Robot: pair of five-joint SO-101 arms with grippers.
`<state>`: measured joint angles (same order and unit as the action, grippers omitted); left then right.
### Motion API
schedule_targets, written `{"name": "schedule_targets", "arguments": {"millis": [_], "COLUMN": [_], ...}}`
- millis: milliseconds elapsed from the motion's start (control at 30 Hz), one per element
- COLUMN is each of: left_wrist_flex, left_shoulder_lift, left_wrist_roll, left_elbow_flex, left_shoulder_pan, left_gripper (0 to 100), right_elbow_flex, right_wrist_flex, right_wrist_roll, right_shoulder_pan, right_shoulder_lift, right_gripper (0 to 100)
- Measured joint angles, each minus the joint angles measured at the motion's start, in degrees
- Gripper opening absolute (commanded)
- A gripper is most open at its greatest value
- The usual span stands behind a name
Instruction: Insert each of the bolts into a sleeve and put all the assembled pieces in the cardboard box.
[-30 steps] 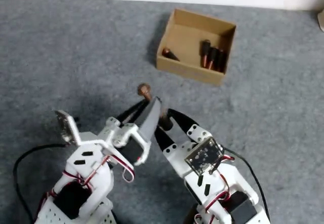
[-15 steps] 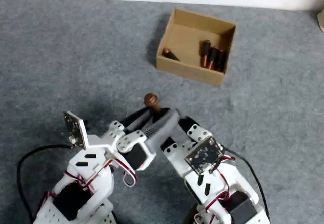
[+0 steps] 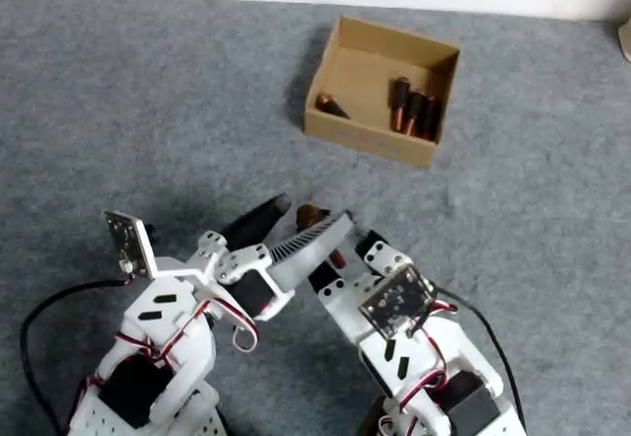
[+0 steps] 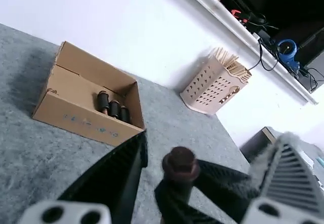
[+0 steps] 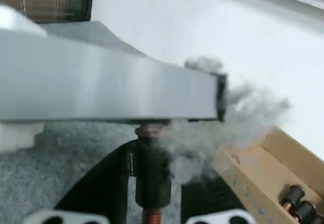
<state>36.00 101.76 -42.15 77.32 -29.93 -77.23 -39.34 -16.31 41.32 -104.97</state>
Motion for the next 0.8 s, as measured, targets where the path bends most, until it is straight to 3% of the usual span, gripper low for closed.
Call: {"name": "schedule_targets", "arguments": {"millis": [367, 433, 600, 800], "left_wrist_flex": [0.00, 0.00, 0.00, -3.34], "left_shoulder_lift": [-0.09, -0.09, -0.09, 0.35], "left_wrist_roll": [0.00, 0.00, 0.00, 0.00], "left_elbow_flex": [0.00, 0.00, 0.00, 1.41], "left_shoulder_pan": [5.71, 5.80, 5.63, 5.80], "left_gripper": [34, 27, 0, 1], "right_elbow_flex": [-1.41, -1.49, -1.49, -2.11], "right_wrist_flex": [0.00, 0.00, 0.00, 1.58], "right_wrist_roll": [0.00, 0.00, 0.00, 0.00], "right_shoulder_pan": [-4.92, -5.54, -5.80, -11.52], "right_shoulder_lift": [0.00, 0.00, 0.00, 0.09], "right_gripper": [0.4, 0.4, 0.4, 0.4]}}
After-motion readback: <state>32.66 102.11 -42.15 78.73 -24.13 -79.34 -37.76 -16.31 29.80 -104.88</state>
